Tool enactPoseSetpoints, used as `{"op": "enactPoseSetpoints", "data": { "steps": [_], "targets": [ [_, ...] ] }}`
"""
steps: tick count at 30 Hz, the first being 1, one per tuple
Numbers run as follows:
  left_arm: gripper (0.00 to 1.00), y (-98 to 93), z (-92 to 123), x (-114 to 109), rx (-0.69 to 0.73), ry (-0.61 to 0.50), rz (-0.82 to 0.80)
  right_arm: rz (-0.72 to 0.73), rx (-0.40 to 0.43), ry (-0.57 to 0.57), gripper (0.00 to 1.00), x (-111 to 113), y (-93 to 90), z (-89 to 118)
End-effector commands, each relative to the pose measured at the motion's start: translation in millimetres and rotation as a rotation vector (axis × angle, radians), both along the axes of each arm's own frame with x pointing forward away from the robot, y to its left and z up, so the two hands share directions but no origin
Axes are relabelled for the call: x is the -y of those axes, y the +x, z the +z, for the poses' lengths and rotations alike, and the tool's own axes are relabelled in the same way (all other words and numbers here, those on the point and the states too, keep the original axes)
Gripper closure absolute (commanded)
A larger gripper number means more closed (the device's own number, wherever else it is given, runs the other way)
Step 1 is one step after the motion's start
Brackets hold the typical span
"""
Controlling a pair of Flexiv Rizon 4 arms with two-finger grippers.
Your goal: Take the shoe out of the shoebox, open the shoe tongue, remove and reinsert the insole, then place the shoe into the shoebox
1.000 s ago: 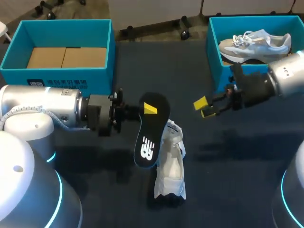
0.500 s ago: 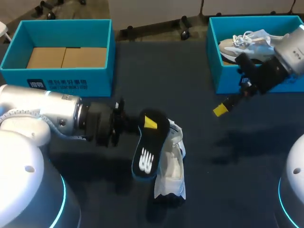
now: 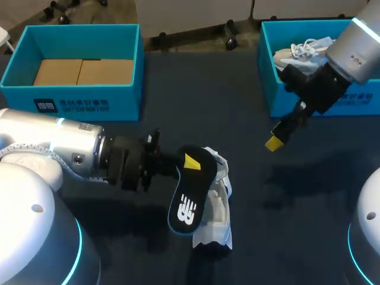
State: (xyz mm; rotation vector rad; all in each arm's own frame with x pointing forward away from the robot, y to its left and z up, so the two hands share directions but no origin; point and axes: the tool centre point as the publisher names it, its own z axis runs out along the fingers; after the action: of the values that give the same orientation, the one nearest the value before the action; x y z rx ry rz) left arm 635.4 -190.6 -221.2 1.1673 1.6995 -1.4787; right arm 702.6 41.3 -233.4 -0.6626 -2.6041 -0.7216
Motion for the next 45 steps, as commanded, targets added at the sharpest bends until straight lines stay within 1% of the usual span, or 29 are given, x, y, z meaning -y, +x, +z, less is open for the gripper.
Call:
{"op": "enactPoseSetpoints", "data": {
  "steps": [1, 3, 5, 6, 7, 9, 10, 27, 29, 31, 33, 34, 36, 37, 38, 40, 42, 45],
  "targets": [
    [1.0, -7.0, 1, 3, -0.04, -0.013, -0.03, 0.057, 0.134, -0.09, 0.0, -4, -24.0, 0],
    [1.0, -15.7, 3, 2, -0.066, -0.017, -0.038, 0.092, 0.181, -0.106, 0.0, -4, -31.5, -2],
    [1.0, -23.2, 5, 1, -0.107, -0.026, -0.049, 0.113, 0.211, -0.144, 0.0, -5, -38.2, -3],
    [1.0, -27.2, 5, 1, -0.138, -0.026, -0.059, 0.114, 0.236, -0.156, 0.0, -5, -41.8, -4],
    [1.0, -31.7, 5, 0, -0.183, -0.039, -0.071, 0.126, 0.281, -0.183, 0.0, -6, -46.7, -6],
    [1.0, -38.4, 4, -1, -0.246, -0.045, -0.088, 0.132, 0.311, -0.215, 0.0, -7, -52.4, -12],
    [1.0, -41.1, 3, -2, -0.268, -0.031, -0.097, 0.18, 0.311, -0.236, 0.0, -8, -55.4, -19],
    [1.0, -41.1, 3, -2, -0.268, -0.031, -0.097, 0.18, 0.311, -0.236, 0.0, -8, -55.4, -19],
    [1.0, -50.7, -1, -1, -0.324, -0.062, -0.108, 0.163, 0.324, -0.252, 0.0, -7, -58.9, -20],
    [1.0, -63.4, -2, -1, -0.324, -0.066, -0.12, 0.155, 0.36, -0.274, 0.0, -7, -66.6, -20],
    [1.0, -75.9, -3, -1, -0.364, -0.085, -0.135, 0.159, 0.364, -0.333, 0.0, -7, -73.5, -23],
    [1.0, -81.1, -4, -1, -0.383, -0.093, -0.128, 0.16, 0.364, -0.345, 0.0, -6, -76.4, -26],
    [1.0, -89.6, -8, 1, -0.431, -0.095, -0.145, 0.162, 0.381, -0.325, 0.0, -4, -83.6, -29],
    [1.0, -92.9, -9, 3, -0.428, -0.088, -0.139, 0.166, 0.385, -0.341, 0.0, -4, -87.3, -30],
    [1.0, -97.7, -10, 3, -0.461, -0.1, -0.151, 0.179, 0.39, -0.362, 0.0, -5, -91.7, -32],
    [1.0, -103.4, -10, 4, -0.472, -0.119, -0.141, 0.182, 0.391, -0.386, 0.0, -5, -96.6, -35],
    [1.0, -108.3, -13, 6, -0.485, -0.127, -0.129, 0.197, 0.406, -0.376, 0.0, -4, -102.4, -39],
    [1.0, -108.7, -17, 9, -0.504, -0.129, -0.114, 0.209, 0.417, -0.376, 0.0, -5, -107.6, -47]
  ]
}}
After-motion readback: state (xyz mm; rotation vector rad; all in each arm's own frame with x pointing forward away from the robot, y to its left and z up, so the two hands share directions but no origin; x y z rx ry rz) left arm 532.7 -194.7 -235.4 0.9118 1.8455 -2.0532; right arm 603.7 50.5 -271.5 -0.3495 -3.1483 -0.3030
